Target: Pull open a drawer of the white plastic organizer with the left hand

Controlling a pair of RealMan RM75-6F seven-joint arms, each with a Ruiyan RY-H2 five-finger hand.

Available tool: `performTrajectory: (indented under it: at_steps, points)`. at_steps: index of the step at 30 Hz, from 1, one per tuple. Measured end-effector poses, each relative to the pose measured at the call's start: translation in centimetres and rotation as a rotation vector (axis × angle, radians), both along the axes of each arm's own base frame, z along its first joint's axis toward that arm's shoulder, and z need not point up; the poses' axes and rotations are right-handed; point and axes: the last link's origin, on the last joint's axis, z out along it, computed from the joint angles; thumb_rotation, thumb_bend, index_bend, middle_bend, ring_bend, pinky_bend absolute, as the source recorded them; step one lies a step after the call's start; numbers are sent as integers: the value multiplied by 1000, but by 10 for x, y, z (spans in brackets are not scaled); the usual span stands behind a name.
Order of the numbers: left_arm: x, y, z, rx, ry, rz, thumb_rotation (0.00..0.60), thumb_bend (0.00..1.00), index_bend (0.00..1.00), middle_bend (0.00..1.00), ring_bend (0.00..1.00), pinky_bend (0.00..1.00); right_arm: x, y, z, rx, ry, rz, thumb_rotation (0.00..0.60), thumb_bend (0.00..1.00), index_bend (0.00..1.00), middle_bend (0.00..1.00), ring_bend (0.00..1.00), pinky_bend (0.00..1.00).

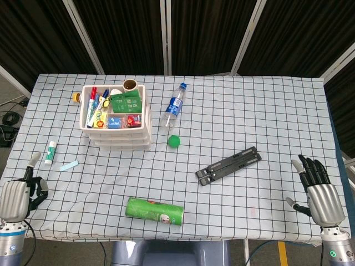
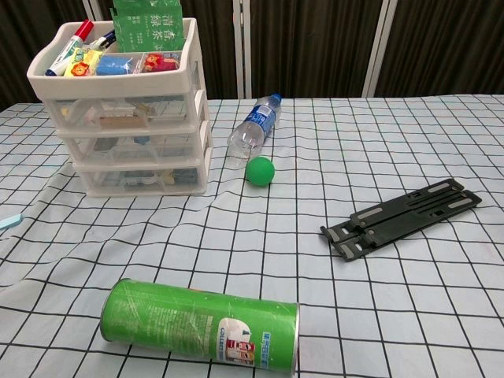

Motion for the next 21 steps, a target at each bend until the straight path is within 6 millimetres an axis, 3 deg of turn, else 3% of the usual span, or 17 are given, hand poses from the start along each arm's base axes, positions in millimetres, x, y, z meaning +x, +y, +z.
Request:
performTrajectory:
  at_steps: [12,21]
  points:
    - [31,39,-33,-327,-267,35,600,845,74,870,861,857,1,2,5,17,-36,3,600,13,0,0,0,0]
    - [46,67,-62,-444,-374,117,600,849,81,871,861,857,1,2,12,25,-67,-3,600,13,0,0,0,0]
